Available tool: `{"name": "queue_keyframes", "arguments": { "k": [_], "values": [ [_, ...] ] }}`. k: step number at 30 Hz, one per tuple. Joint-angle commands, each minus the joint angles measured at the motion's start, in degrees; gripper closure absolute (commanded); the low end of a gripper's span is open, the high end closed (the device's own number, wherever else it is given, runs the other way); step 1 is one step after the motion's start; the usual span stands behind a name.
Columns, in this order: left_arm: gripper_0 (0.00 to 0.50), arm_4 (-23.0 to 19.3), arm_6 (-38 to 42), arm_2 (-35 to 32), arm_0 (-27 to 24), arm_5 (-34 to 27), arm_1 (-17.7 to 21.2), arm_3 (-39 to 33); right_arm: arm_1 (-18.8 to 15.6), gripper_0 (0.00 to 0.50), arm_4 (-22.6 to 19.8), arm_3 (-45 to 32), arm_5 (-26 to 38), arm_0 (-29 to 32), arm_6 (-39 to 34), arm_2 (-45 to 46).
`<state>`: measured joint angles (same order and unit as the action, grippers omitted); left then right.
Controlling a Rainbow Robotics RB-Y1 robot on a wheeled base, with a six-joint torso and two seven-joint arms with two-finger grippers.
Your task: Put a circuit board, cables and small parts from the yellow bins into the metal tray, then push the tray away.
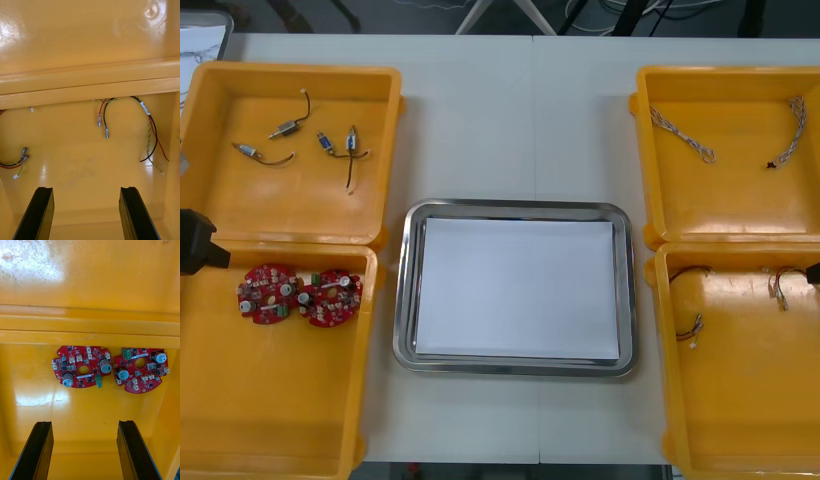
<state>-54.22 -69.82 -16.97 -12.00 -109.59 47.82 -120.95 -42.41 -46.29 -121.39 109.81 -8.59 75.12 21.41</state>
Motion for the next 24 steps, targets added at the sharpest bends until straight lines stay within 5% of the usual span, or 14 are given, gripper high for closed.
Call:
{"name": "queue_keyframes", "arguments": {
  "k": [1,24],
  "values": [
    [0.000,0.4,-2.2,-1.5,0.8,-0.4,-0.4,-1.6,0.6,0.000,-0.3,-0.3,0.2,0.9,-1.3,1.6],
    [0.000,0.4,-2.2,-1.5,0.8,-0.4,-0.4,-1.6,0.6,0.000,-0.3,-0.3,0.2,0.9,-1.3,1.6]
  ]
}}
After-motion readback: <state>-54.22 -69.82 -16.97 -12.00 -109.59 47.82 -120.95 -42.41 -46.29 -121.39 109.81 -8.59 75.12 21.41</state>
